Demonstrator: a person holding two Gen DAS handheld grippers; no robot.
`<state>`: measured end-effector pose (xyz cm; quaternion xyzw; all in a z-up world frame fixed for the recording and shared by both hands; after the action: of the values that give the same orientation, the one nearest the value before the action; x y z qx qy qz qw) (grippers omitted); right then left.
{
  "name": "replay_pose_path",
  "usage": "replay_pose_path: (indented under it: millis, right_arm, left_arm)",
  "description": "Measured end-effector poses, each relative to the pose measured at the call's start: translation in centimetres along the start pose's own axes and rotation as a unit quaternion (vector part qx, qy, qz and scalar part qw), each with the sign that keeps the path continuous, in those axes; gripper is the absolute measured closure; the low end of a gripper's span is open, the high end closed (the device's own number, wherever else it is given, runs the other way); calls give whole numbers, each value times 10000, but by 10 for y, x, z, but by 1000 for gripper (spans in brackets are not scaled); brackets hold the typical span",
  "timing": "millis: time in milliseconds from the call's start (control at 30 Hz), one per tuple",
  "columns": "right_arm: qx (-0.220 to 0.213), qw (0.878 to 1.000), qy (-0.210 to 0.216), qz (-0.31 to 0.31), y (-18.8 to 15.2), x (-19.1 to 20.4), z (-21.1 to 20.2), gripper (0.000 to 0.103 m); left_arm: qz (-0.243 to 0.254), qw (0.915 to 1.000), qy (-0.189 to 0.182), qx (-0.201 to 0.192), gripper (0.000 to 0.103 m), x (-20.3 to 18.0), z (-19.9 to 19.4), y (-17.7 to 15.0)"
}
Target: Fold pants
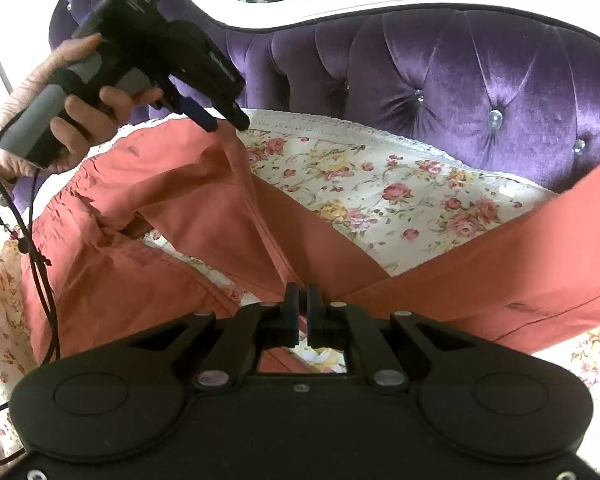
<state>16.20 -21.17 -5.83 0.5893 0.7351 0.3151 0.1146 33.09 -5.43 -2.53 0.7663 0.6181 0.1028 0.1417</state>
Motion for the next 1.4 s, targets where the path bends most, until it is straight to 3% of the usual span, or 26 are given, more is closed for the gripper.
replay_pose_path:
  millis: [200,233,267,467,600,900,1200,1333,1400]
  right_arm:
    - [-3,10000,13,20,0,-1,1,94]
    - [-7,10000,17,36,0,-1,1,94]
    - [-14,10000,19,54,0,-2,1,94]
    - [-126,9998,-52,126,-3,3,-12,94]
    - [-220,9996,-121,150,-9,13,-31,94]
    - [-320,9993,-113,171,-47,58,-79,94]
    - [90,9985,49,542,-111,86,-68,94]
    - [312,9968,-17,734,-124,86,-54,93]
    - [401,9951,39,899,-127,84,-52,86]
  left_arm:
    - [12,9996,130,250,67,0,24,-2]
    - [30,9994,137,302,88,-1,29,-2]
    - [-7,9992,156,355,97,-1,32,-4]
    - [77,9987,456,-228,99,-2,-10,-29]
    - [85,9975,407,-574,99,3,-55,-57]
    - [109,9938,448,-1007,99,27,-114,-163]
    - [-131,9959,462,-761,99,59,-94,-257]
    - [-70,9968,564,-570,99,59,-72,-278]
    - [-84,9972,572,-471,99,61,-58,-283]
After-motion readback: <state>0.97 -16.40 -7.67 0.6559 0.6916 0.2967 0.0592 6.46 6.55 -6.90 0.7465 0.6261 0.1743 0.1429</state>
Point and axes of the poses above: each gripper's, at about its wrist camera, not at the fingertips, and z roughly the way its jaws point, x to its left, y to its top, the point moved 4 cm from there along z, roughly the way its jaws point, and after that the axes turned 6 degrees about x, right-handed, at the moved point
